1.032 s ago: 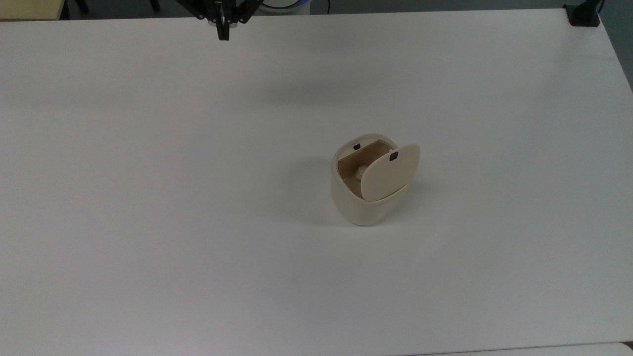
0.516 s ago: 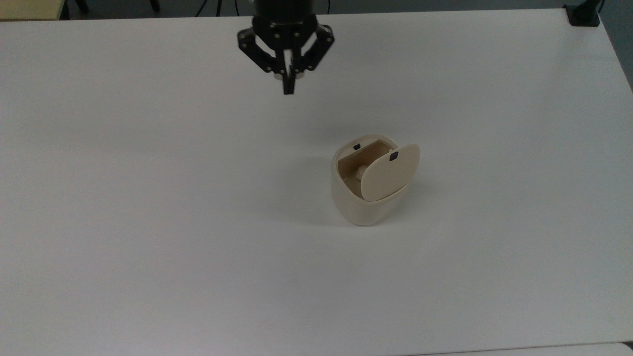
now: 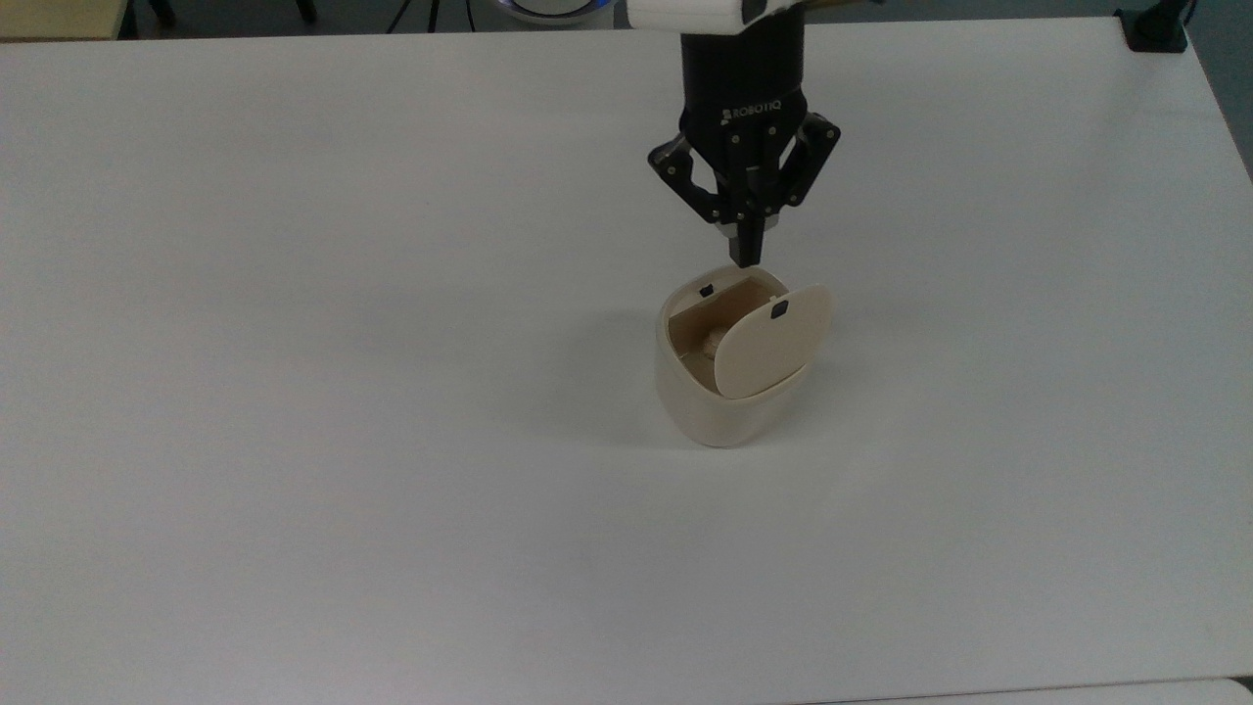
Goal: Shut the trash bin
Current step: 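Move the gripper toward the open lid of the cream bin, then push the raised lid down with the gripper fingertips onto the bin rim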
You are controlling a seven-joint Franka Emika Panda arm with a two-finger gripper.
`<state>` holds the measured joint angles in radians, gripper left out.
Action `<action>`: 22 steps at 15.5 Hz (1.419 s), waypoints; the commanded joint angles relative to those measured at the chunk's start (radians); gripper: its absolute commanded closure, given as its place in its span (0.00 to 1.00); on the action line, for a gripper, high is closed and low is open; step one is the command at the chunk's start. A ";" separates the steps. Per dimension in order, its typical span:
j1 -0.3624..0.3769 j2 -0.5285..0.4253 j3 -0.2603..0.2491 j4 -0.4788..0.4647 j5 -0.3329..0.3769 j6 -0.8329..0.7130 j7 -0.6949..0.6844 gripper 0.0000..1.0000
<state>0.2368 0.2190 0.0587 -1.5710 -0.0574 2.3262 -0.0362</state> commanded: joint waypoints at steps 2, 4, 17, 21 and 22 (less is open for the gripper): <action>0.051 0.057 -0.011 0.022 -0.007 0.108 -0.060 0.93; 0.056 0.082 -0.011 0.023 -0.009 0.136 -0.074 0.92; 0.055 0.103 -0.013 0.022 -0.015 0.055 -0.175 0.93; 0.052 0.099 -0.014 0.022 -0.015 -0.076 -0.218 0.93; 0.052 0.099 -0.019 0.022 -0.015 -0.097 -0.228 0.93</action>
<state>0.2841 0.3205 0.0533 -1.5601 -0.0627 2.3153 -0.2194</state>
